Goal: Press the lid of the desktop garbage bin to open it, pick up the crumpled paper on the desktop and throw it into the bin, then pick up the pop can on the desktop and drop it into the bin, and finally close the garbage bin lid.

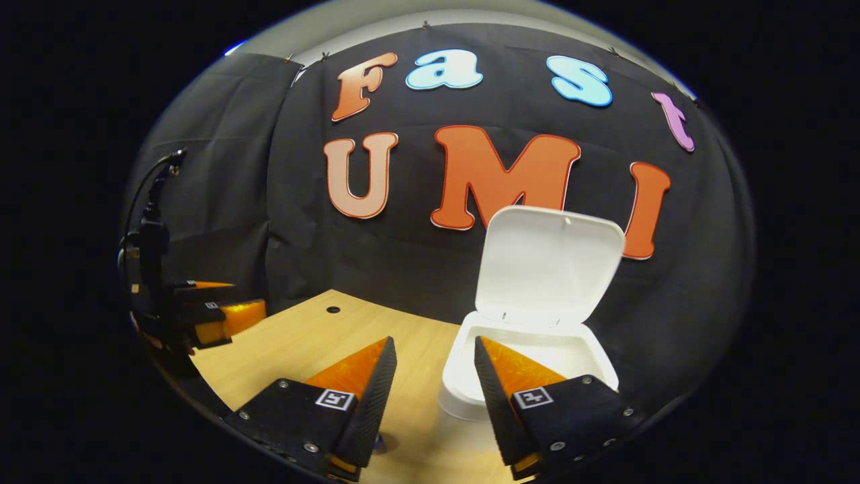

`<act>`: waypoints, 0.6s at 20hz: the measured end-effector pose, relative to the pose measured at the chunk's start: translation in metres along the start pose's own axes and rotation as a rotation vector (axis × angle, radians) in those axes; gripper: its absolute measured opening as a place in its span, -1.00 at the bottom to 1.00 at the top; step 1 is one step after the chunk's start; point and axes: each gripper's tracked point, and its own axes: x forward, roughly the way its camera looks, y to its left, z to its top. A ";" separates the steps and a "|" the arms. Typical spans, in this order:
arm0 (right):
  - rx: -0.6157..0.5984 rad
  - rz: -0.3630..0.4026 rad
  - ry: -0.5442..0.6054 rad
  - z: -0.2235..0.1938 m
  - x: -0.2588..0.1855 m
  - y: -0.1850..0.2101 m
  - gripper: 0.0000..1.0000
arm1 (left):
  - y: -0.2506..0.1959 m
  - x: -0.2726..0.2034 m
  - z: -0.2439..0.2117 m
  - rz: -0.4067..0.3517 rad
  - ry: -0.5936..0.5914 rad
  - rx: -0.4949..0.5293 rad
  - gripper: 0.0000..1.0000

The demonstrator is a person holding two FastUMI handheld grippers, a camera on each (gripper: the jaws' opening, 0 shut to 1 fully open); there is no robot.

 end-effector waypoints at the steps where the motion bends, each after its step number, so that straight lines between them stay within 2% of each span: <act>1: 0.016 0.013 0.014 -0.003 0.000 0.009 0.48 | -0.001 0.003 -0.008 -0.022 0.028 0.000 0.94; 5: 0.015 0.009 0.077 -0.029 0.000 0.028 0.53 | -0.010 0.013 -0.047 -0.112 0.145 -0.008 0.94; 7: 0.027 0.027 0.116 -0.045 -0.001 0.041 0.68 | -0.014 0.014 -0.075 -0.151 0.228 -0.008 0.94; 8: 0.034 0.024 0.138 -0.054 -0.001 0.043 0.87 | -0.015 0.011 -0.085 -0.168 0.264 -0.011 0.94; 9: 0.042 0.016 0.160 -0.063 -0.001 0.046 0.94 | -0.015 0.011 -0.093 -0.182 0.298 -0.017 0.94; 12: 0.085 0.001 0.222 -0.092 -0.001 0.051 0.96 | -0.014 0.002 -0.120 -0.216 0.388 -0.015 0.94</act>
